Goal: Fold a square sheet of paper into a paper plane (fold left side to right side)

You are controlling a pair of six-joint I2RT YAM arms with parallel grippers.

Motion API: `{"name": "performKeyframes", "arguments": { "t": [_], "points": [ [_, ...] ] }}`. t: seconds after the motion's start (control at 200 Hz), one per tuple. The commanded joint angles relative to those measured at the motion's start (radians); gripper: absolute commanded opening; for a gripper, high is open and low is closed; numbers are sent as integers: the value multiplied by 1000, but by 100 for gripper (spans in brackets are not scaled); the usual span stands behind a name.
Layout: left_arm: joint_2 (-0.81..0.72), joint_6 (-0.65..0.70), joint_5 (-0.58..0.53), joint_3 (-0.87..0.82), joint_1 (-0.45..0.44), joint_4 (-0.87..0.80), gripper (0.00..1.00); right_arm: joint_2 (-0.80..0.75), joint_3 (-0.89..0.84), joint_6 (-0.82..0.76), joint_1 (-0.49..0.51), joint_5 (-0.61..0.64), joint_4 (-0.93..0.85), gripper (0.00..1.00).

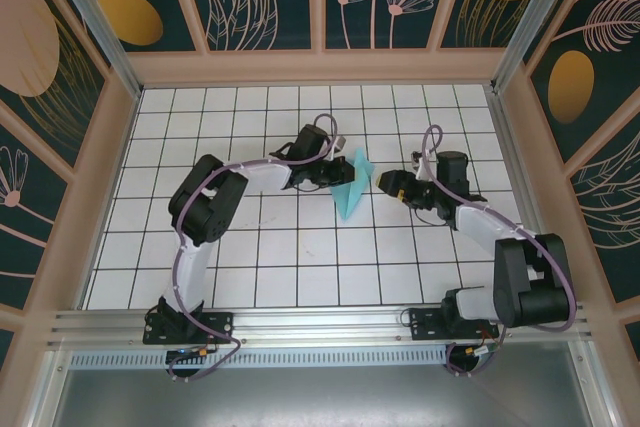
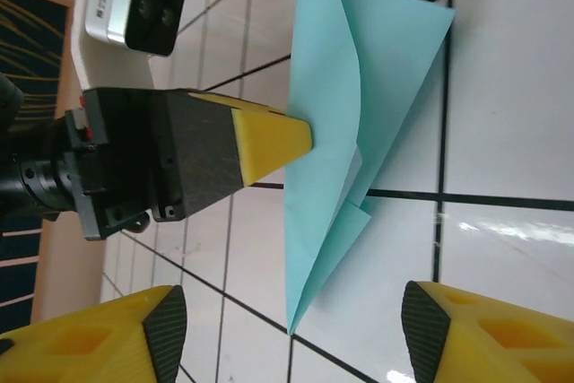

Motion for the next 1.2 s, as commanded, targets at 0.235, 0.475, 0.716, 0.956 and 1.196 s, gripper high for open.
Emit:
{"name": "performKeyframes", "arguments": {
  "t": [0.235,0.475,0.716,0.956,1.196],
  "points": [
    [-341,0,-21,19,67,31,12,-67,-49,225,25,-213,403,88],
    [-401,-67,27,18,68,102,14,-31,-15,371,125,-224,731,99],
    [-451,-133,79,-24,66,174,15,58,93,385,206,-196,782,92],
    [-458,-151,96,-44,66,190,16,127,118,453,215,-197,875,59],
    [-459,-154,83,-56,69,187,17,107,96,411,213,-178,814,41]
  ]
}}
